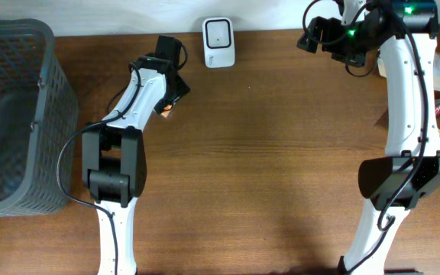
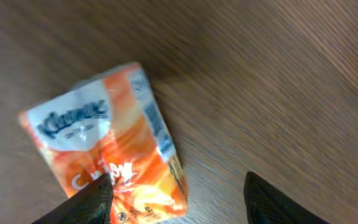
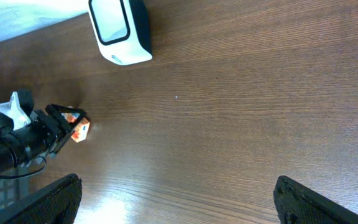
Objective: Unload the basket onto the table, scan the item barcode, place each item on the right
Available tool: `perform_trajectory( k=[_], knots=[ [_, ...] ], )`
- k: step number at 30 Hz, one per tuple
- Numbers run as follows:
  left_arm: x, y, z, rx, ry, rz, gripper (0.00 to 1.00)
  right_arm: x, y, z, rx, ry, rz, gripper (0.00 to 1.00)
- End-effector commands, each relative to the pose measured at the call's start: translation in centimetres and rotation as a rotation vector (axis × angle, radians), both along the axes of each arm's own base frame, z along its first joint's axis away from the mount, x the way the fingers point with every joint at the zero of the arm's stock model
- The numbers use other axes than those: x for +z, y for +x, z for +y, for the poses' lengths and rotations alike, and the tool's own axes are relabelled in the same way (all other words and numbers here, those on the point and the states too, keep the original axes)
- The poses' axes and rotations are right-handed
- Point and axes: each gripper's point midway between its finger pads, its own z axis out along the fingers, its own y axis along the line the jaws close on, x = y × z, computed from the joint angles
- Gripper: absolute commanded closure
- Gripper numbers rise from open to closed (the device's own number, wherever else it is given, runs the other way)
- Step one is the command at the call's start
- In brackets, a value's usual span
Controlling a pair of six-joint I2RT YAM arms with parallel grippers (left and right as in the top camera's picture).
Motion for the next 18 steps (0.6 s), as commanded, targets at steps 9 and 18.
perform_trajectory(
  k=[9, 18],
  knots=[
    [-0.8, -0.4, -1.2, -0.061, -0.030, 0.029, 0.53, -0.1, 0.0, 0.1, 0.010, -0.014, -0.002, 0.01],
    [-0.8, -4.8, -10.8, -0.678, -0.202, 0.115, 0.73, -0.1, 0.0, 0.1, 0.010, -0.014, -0.002, 0.01]
  ],
)
